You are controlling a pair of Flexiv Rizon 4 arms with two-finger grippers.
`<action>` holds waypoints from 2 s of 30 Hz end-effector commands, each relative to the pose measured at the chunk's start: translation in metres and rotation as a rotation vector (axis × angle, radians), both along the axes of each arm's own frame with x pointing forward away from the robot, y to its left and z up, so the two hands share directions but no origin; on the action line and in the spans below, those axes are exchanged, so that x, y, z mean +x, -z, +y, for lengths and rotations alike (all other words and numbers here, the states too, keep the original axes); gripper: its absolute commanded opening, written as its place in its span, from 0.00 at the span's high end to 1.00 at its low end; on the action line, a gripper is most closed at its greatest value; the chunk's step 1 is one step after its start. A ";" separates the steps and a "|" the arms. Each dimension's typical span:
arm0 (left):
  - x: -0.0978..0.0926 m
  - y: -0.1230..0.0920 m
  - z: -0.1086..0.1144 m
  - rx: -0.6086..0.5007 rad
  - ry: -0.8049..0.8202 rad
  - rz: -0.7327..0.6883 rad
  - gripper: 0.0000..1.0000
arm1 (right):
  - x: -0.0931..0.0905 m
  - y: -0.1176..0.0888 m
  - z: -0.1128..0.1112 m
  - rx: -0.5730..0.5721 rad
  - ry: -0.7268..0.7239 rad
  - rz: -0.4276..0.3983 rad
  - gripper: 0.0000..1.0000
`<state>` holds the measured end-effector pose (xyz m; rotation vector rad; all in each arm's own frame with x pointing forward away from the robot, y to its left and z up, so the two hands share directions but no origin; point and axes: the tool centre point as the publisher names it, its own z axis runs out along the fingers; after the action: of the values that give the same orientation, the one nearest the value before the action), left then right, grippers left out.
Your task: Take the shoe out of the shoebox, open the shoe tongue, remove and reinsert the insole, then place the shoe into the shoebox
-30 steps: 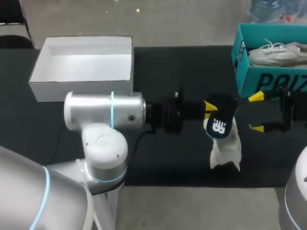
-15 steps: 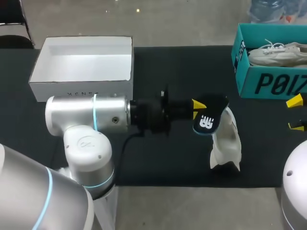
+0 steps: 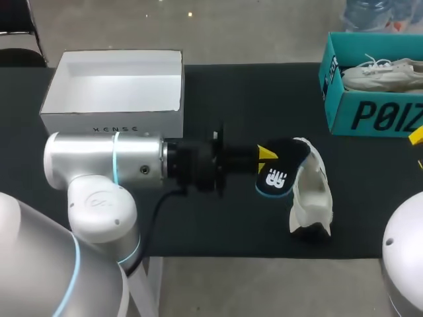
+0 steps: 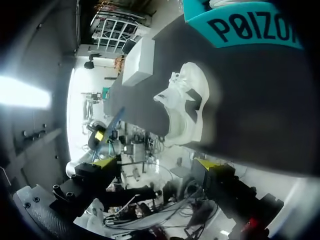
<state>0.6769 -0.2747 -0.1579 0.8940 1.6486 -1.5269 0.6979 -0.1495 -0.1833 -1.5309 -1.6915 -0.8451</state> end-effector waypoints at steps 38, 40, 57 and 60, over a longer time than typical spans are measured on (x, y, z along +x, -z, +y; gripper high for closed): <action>-0.044 0.065 -0.039 0.007 0.063 0.017 1.00 | -0.017 -0.023 -0.012 -0.301 -0.180 -0.389 0.00; -0.042 0.070 -0.043 0.013 0.066 0.005 1.00 | -0.017 -0.023 -0.012 -0.301 -0.180 -0.389 0.00; -0.033 0.099 -0.073 0.044 0.048 0.004 1.00 | -0.017 -0.023 -0.012 -0.301 -0.180 -0.389 0.00; -0.039 0.103 -0.077 0.054 0.035 0.022 1.00 | -0.017 -0.023 -0.012 -0.301 -0.180 -0.389 0.00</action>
<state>0.6428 -0.3359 -0.2589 0.9581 1.6895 -1.5491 0.6822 -0.1615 -0.1599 -1.4359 -2.2891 -0.8626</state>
